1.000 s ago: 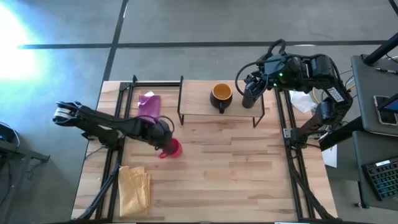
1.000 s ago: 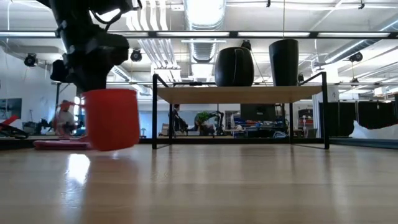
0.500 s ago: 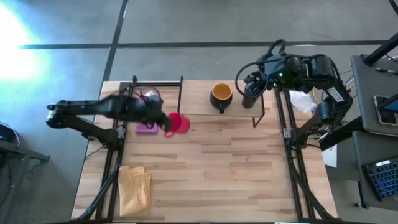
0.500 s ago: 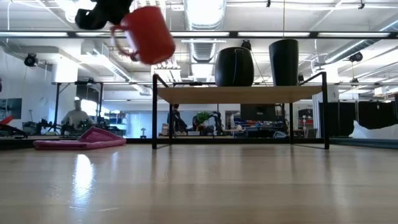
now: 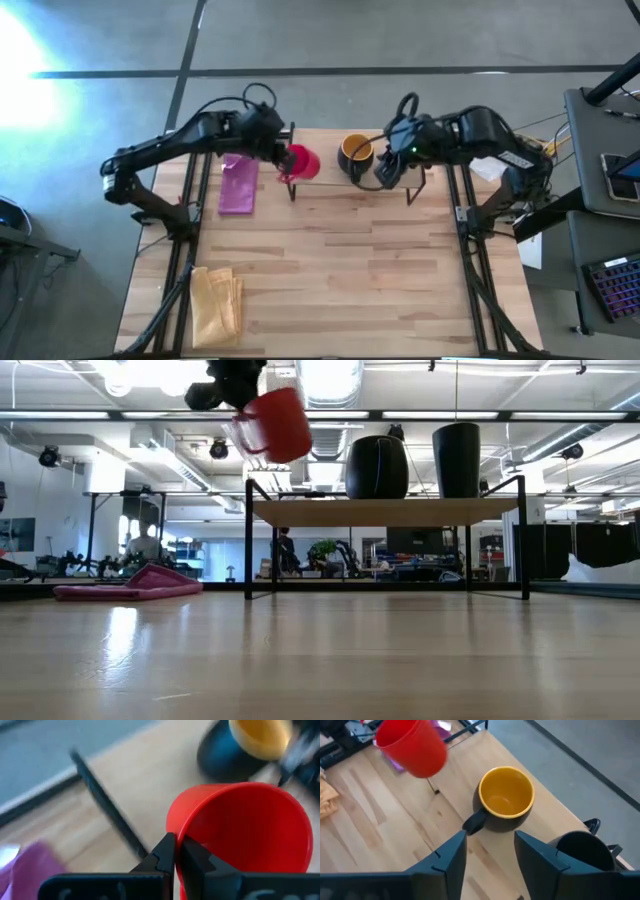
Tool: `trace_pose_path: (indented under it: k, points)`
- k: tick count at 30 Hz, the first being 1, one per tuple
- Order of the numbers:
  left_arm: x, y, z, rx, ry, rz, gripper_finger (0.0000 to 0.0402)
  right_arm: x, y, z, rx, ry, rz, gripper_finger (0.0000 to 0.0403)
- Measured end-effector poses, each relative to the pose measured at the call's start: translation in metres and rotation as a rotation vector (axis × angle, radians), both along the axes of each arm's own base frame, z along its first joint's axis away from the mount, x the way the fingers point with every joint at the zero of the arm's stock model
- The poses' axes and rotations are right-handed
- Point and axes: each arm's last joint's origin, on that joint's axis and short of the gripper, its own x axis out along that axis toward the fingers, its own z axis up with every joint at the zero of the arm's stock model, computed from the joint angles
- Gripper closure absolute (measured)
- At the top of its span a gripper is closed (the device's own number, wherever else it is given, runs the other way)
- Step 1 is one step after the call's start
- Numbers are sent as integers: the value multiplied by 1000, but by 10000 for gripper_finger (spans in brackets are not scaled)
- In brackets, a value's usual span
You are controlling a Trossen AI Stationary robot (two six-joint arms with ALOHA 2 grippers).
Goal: Stack small to large cups/mugs on shelf
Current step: Put the red mug on the shelf
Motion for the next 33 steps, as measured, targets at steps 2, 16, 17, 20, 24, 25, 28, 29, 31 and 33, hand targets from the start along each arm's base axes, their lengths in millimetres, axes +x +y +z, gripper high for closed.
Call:
trace_pose_path:
  k: [2, 16, 17, 20, 24, 25, 28, 29, 31, 33]
  points:
    - [-4, -7, -4, -27, 97, -36, 401, 0, 4, -2, 3, 4, 5, 253]
    - [-41, -94, -45, -248, 193, 66, 402, -20, 11, 10, -68, -76, -76, 291]
    - [-41, -97, -54, -262, 220, 79, 402, -19, 11, 10, -72, -71, -72, 292]
    - [-40, -105, -81, -284, 265, 110, 402, -17, 11, 7, -74, -58, -68, 291]
    - [-31, -111, -114, -316, 257, 116, 402, -14, 15, 3, -18, -58, -61, 294]
    - [-28, -111, -120, -317, 248, 114, 402, -13, 17, 2, 1, -59, -59, 294]
    - [-24, -112, -140, -314, 248, 87, 402, -11, 28, -4, 34, -53, -46, 293]
    - [-25, -112, -147, -313, 262, 83, 402, -10, 32, -6, 42, -49, -45, 294]
    - [-27, -113, -158, -315, 289, 82, 402, -8, 40, -12, 62, -41, -47, 295]
    - [-30, -114, -166, -310, 317, 81, 402, -7, 49, -19, 86, -33, -55, 299]
